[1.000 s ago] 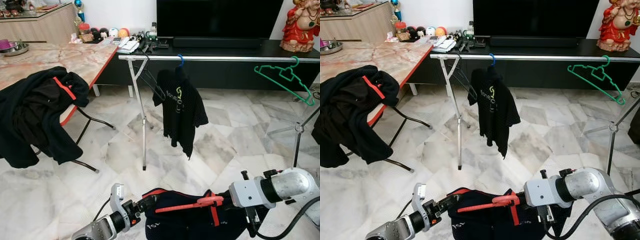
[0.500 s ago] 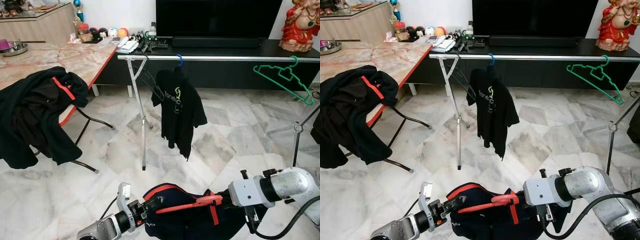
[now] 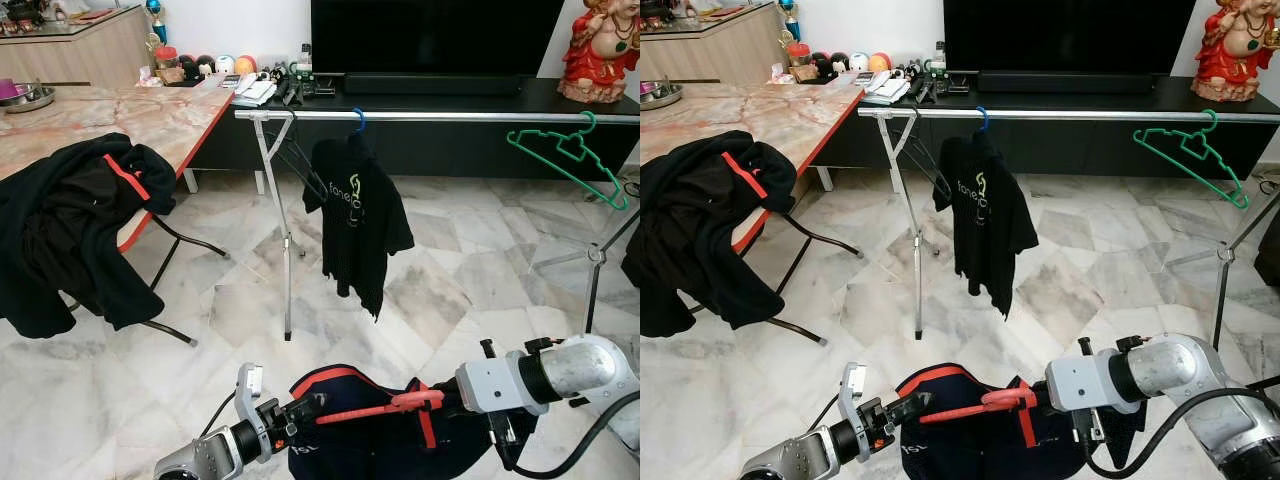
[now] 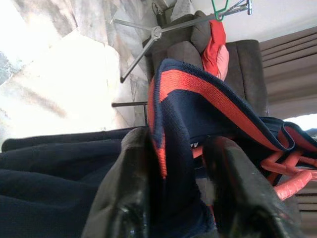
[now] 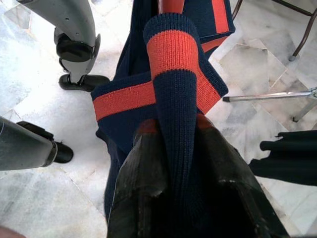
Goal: Hang hanger
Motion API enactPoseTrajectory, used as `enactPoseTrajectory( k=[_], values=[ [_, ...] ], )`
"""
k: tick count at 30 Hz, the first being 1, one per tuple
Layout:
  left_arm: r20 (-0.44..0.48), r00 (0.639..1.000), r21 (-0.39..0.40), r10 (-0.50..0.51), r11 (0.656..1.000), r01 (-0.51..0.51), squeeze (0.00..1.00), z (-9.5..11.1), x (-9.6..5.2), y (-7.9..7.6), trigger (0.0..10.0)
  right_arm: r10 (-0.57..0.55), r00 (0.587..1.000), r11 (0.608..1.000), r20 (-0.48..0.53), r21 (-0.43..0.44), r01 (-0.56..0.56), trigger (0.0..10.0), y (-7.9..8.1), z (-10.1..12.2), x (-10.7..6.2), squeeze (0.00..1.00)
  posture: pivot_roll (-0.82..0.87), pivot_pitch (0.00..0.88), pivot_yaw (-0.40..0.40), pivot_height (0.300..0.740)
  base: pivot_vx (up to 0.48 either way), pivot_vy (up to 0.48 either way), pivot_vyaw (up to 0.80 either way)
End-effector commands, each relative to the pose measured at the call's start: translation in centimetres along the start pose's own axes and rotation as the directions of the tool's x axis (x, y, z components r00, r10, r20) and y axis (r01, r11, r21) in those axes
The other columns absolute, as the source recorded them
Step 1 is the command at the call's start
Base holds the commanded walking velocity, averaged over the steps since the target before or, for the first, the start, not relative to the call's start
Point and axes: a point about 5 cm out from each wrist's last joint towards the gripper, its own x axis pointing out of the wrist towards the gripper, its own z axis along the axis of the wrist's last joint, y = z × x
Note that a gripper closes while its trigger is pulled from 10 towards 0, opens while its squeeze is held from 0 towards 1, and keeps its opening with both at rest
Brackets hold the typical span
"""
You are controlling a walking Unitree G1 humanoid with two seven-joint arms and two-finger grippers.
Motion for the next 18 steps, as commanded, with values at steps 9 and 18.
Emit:
enactPoseTrajectory(
  k=[9, 18],
  values=[
    [-0.026, 1.0, 0.025, 0.013, 1.0, -0.012, 0.0, -0.29, -0.25, 0.2, 0.0, -0.062, 0.998, 0.997, 0.031, -0.046, 0.064, 0.0, -1.16, 0.91, -0.7, 0.0, -0.02, 0.072, 0.025, 0.74, 0.0, 0.0, 0.0],
    [0.004, 1.0, 0.047, 0.021, 0.999, -0.021, 0.0, 0.2, -0.46, 0.29, 0.0, -0.063, 0.998, 0.997, 0.02, -0.049, 0.064, 0.0, -1.14, 0.74, -0.67, 0.0, -0.02, 0.073, 0.025, 0.74, 0.0, 0.0, 0.0]
  ],
)
